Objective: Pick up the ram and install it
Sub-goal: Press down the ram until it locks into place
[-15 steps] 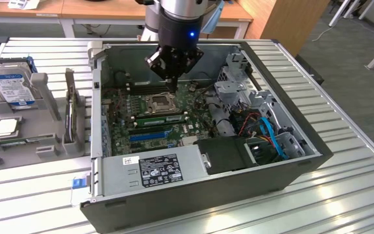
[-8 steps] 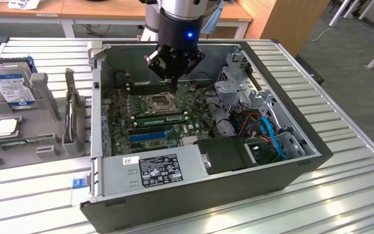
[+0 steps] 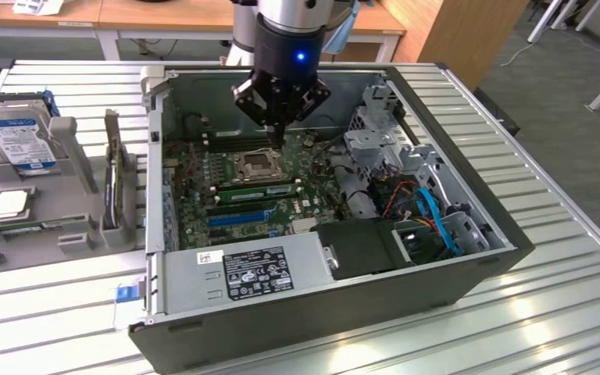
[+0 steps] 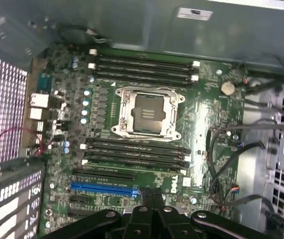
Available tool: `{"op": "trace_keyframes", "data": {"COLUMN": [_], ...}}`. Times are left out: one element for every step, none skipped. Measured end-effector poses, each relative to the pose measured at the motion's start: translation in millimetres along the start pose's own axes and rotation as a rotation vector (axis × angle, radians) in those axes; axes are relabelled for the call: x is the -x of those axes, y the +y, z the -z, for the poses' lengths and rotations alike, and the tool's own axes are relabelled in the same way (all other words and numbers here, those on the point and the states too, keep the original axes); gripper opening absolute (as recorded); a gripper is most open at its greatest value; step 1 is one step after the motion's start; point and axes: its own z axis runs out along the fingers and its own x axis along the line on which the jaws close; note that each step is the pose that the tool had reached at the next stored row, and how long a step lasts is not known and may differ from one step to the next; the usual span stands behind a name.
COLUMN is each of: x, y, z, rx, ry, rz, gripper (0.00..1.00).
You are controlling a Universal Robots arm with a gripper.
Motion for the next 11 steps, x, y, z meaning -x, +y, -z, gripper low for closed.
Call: {"op": "trace_keyframes", "data": {"x": [0.0, 0.0, 0.0, 0.0, 0.0, 0.0, 0.0, 0.0, 0.0, 0.0, 0.0], "y": [0.0, 0.0, 0.0, 0.0, 0.0, 0.0, 0.0, 0.0, 0.0, 0.0, 0.0], "z": [0.0, -0.1, -0.2, -0.2, -0.3, -0.3, -0.4, -0.4, -0.4, -0.4, -0.4], "rx": [-0.0002, -0.0003, -0.0005, -0.0006, -0.0006, -0.0007, -0.0007, -0.0008, -0.0008, -0.0008, -0.0007], "ry": [-0.0004, -0.0009, -0.0013, -0.0017, -0.0021, -0.0024, -0.0026, -0.0027, -0.0028, -0.0028, -0.0028], "rz": [-0.015, -0.029, -0.043, -0.056, -0.069, -0.079, -0.086, -0.089, -0.090, -0.090, -0.090], "gripper": [0.10, 0.10, 0.10, 0.10, 0.10, 0.10, 0.10, 0.10, 0.10, 0.10, 0.10]}}
